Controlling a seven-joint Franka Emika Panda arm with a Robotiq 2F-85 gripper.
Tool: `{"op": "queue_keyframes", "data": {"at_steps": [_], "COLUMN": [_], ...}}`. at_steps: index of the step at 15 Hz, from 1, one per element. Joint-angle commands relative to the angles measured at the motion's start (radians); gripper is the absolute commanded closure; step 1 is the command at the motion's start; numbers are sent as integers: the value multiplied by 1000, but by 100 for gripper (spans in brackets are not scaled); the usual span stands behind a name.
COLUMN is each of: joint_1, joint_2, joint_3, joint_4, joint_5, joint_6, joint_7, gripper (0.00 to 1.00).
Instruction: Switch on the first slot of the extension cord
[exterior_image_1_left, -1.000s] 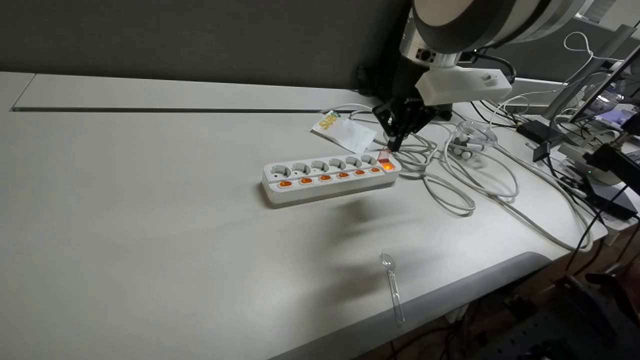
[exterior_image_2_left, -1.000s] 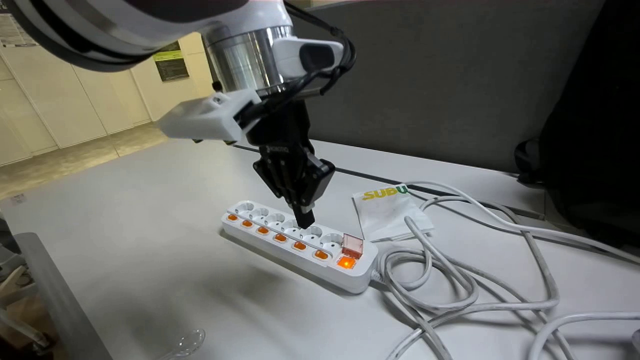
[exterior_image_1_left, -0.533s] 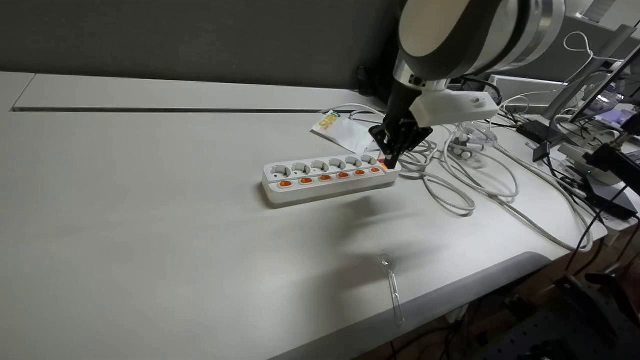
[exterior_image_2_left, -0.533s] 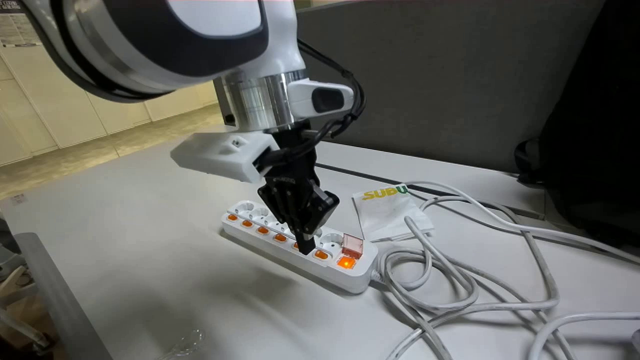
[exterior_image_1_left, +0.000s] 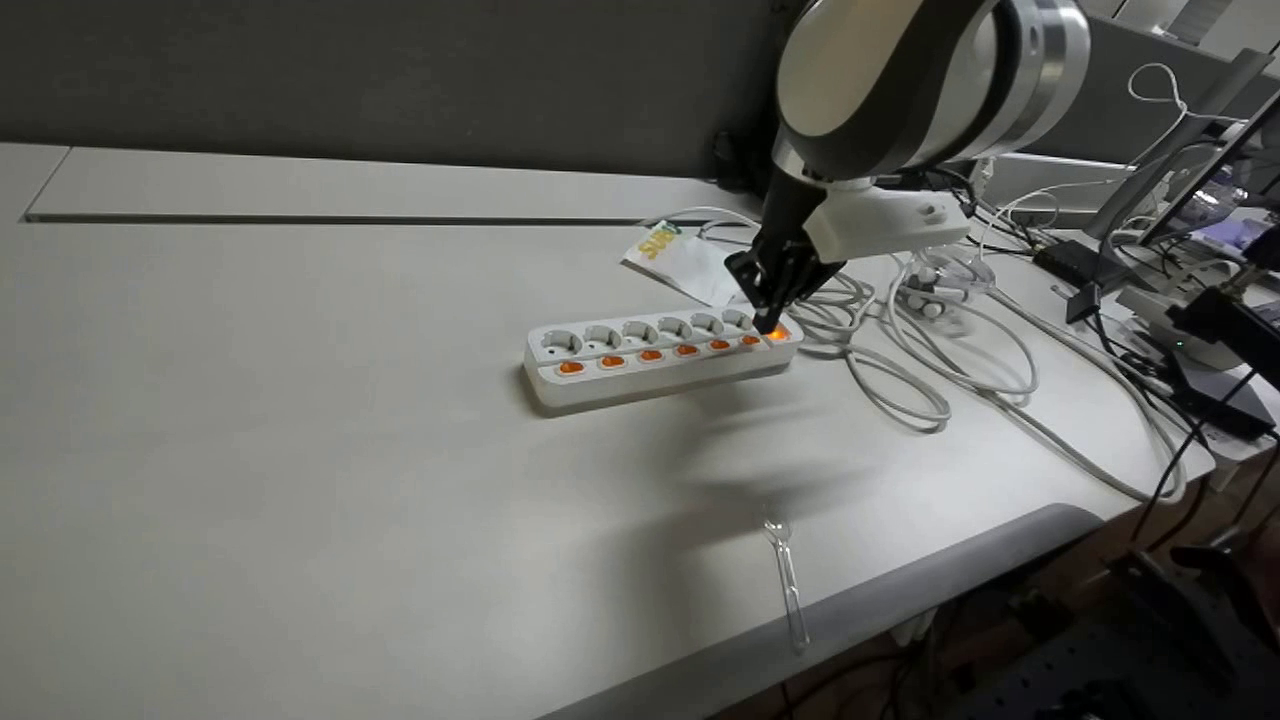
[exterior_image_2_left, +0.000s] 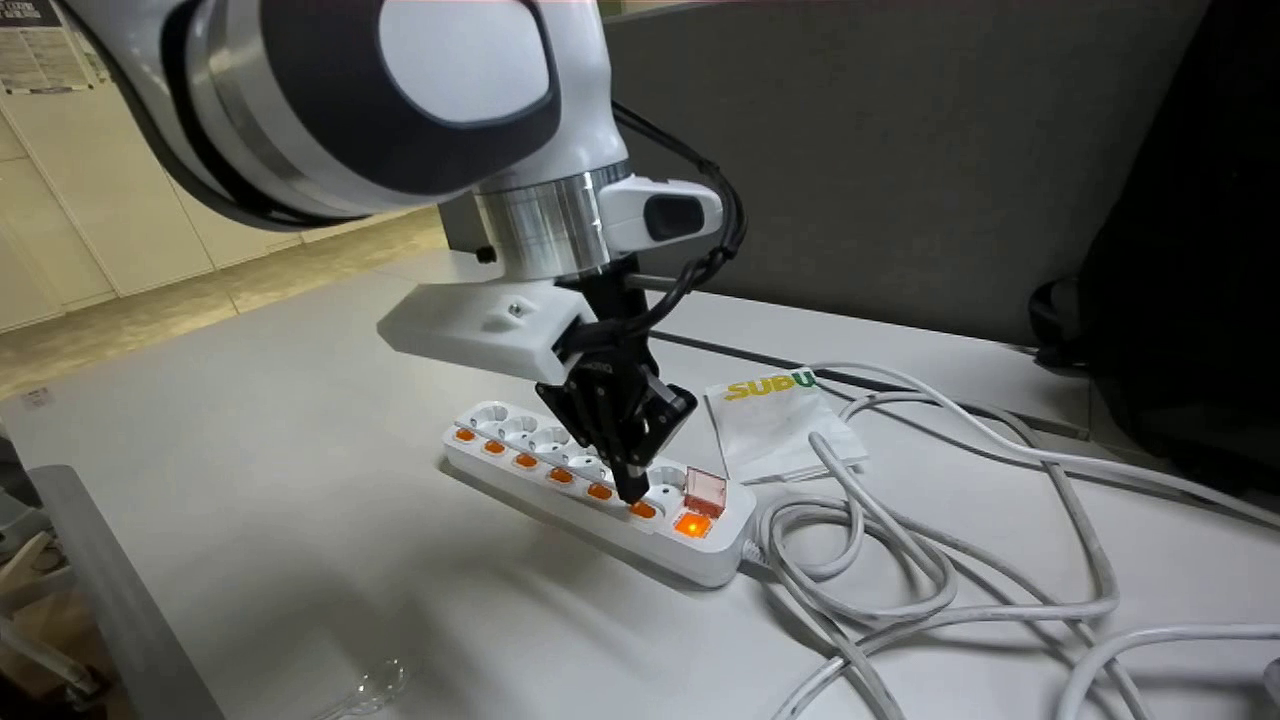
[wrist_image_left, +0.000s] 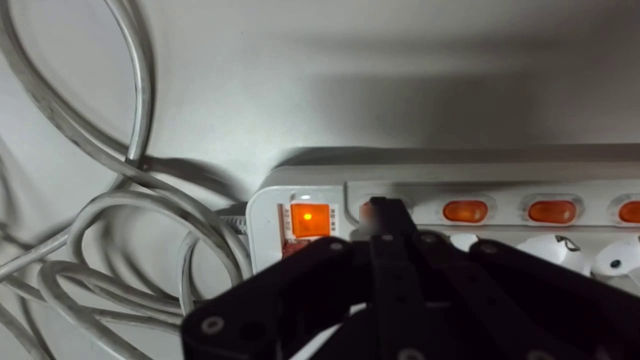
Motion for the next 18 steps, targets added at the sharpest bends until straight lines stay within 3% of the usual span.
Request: {"op": "queue_keyframes", "data": {"at_steps": [1,12,18], "joint_1": [9,59,192], "joint_2": [36,96,148], "joint_3": [-3,-29,-135], "joint_4": [41,63,69], "joint_5": [26,22,-16], "joint_6": [5,40,76], "joint_7": [-20,18,166], "gripper": [100,100,100]}}
